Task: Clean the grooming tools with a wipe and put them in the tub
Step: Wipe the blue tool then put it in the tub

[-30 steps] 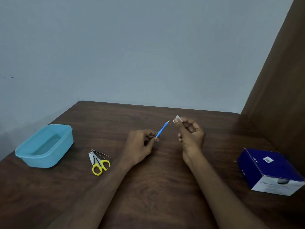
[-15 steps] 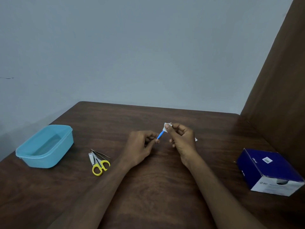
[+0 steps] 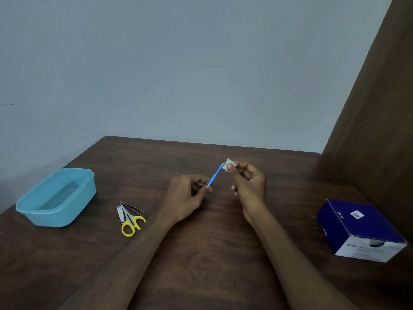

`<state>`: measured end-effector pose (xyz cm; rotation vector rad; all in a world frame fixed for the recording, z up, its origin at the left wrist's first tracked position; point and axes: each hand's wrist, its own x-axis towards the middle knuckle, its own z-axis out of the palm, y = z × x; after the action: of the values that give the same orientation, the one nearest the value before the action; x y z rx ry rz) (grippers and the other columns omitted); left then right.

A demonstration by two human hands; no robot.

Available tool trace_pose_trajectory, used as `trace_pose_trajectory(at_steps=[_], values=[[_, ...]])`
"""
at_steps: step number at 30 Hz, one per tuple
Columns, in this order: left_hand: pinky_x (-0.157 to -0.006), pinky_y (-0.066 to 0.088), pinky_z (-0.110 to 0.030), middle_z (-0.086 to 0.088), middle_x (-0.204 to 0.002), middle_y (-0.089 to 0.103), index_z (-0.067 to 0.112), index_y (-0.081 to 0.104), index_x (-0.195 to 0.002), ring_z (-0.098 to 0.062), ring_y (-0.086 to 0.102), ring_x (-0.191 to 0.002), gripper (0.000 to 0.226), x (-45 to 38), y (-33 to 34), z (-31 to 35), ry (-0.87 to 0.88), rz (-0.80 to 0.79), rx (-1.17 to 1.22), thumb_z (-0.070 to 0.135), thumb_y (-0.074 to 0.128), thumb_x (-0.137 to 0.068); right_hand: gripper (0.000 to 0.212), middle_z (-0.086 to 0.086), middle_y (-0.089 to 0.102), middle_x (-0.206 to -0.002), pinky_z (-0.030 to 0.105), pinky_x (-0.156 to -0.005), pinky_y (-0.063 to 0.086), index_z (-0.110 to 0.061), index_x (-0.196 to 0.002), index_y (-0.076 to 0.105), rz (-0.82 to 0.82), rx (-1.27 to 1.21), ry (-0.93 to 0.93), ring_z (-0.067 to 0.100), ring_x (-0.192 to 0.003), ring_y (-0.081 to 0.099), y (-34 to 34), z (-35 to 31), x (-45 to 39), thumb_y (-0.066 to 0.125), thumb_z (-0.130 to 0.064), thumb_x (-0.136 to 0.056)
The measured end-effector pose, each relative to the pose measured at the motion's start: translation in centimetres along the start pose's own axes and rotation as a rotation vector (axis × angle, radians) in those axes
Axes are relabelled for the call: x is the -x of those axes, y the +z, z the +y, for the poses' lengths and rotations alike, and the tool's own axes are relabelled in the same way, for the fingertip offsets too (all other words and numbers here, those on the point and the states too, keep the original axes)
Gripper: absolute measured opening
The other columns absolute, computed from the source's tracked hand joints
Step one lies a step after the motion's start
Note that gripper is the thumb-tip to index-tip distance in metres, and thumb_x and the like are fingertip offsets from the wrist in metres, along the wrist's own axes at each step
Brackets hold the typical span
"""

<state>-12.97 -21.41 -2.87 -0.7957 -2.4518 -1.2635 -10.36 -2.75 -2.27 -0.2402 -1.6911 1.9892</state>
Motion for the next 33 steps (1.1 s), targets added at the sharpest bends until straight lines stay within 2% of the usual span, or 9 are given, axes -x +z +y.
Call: trace_pose_trajectory(at_steps=[5,11,15,19,21,25,27,31,33], values=[[-0.064,0.048,-0.009,0.026,-0.078,0.074,0.022,0.083,-0.101,0.004,0.072,-0.075,0.019,0.2,0.0,0.1,0.044,-0.023,-0.019,0.006,0.076,-0.094,0.017,0.001,0.081,-0.098,0.019,-0.044,0.039,-0.021,-0.082,0.071,-0.031,0.108,-0.039,0.012,-0.048,0.052,-0.1,0.1,0.1,0.087,-0.021,-0.088],[-0.067,0.040,-0.002,0.031,-0.076,0.067,0.016,0.082,-0.100,0.016,0.067,-0.075,0.013,0.1,-0.2,0.0,0.110,-0.039,-0.061,0.006,0.076,-0.094,0.015,0.004,0.082,-0.098,0.023,-0.042,0.033,-0.017,-0.092,0.072,-0.014,0.091,0.009,0.011,-0.046,0.052,-0.1,0.5,-0.4,0.086,-0.023,-0.089],[-0.064,0.037,-0.002,0.032,-0.073,0.064,0.020,0.083,-0.096,0.016,0.065,-0.073,0.012,0.0,0.0,-0.2,0.105,-0.055,-0.080,0.010,0.078,-0.093,0.016,0.003,0.081,-0.098,0.024,-0.043,0.035,-0.016,-0.093,0.074,0.106,0.063,0.014,0.011,-0.046,0.052,-0.2,0.8,-0.7,0.087,-0.024,-0.087],[-0.059,0.038,-0.005,0.036,-0.070,0.063,0.017,0.084,-0.095,0.014,0.065,-0.067,0.016,0.0,0.1,0.0,0.050,-0.036,-0.067,0.005,0.073,-0.093,0.010,-0.008,0.081,-0.093,0.031,-0.051,0.048,-0.024,-0.086,0.076,0.294,0.087,-0.159,0.007,-0.049,0.056,-0.8,0.2,-1.1,0.086,-0.026,-0.089],[-0.058,0.040,-0.005,0.037,-0.066,0.062,0.017,0.084,-0.094,0.012,0.065,-0.066,0.018,-0.1,0.1,-0.1,0.020,-0.019,-0.059,0.004,0.072,-0.093,0.008,-0.010,0.080,-0.091,0.033,-0.051,0.050,-0.026,-0.087,0.078,0.264,0.101,-0.216,0.007,-0.055,0.057,-0.9,0.0,-1.0,0.085,-0.026,-0.090],[-0.062,0.042,-0.004,0.019,-0.081,0.077,0.018,0.084,-0.097,0.010,0.068,-0.072,0.018,0.0,0.3,-0.2,0.013,-0.009,-0.047,0.004,0.072,-0.094,0.003,-0.018,0.080,-0.096,0.046,-0.052,0.057,-0.033,-0.092,0.080,0.058,0.323,-0.289,0.013,-0.054,0.063,-0.7,0.3,-0.1,0.082,-0.031,-0.093],[-0.065,0.042,-0.002,0.013,-0.090,0.081,0.017,0.083,-0.100,0.011,0.067,-0.072,0.018,0.0,0.3,-0.3,0.040,-0.013,-0.061,0.004,0.072,-0.093,0.004,-0.025,0.078,-0.096,0.043,-0.055,0.059,-0.034,-0.091,0.079,0.009,0.452,-0.318,0.011,-0.046,0.065,-0.6,0.4,0.2,0.082,-0.036,-0.093],[-0.068,0.041,-0.001,0.008,-0.093,0.082,0.015,0.083,-0.103,0.004,0.068,-0.082,0.018,0.0,0.2,-0.2,0.094,-0.031,-0.068,0.004,0.074,-0.093,0.014,-0.023,0.077,-0.087,0.037,-0.059,0.056,-0.037,-0.087,0.076,0.091,0.565,-0.370,0.012,-0.050,0.067,-0.7,0.5,0.0,0.080,-0.050,-0.091],[-0.066,0.038,-0.003,0.006,-0.088,0.080,0.016,0.083,-0.100,0.006,0.064,-0.077,0.014,-0.2,0.1,-0.2,0.124,-0.040,-0.089,0.006,0.075,-0.093,0.017,-0.019,0.075,-0.081,0.031,-0.059,0.050,-0.038,-0.086,0.074,0.162,0.634,-0.382,0.010,-0.053,0.064,-1.0,0.6,-0.1,0.078,-0.054,-0.090]])
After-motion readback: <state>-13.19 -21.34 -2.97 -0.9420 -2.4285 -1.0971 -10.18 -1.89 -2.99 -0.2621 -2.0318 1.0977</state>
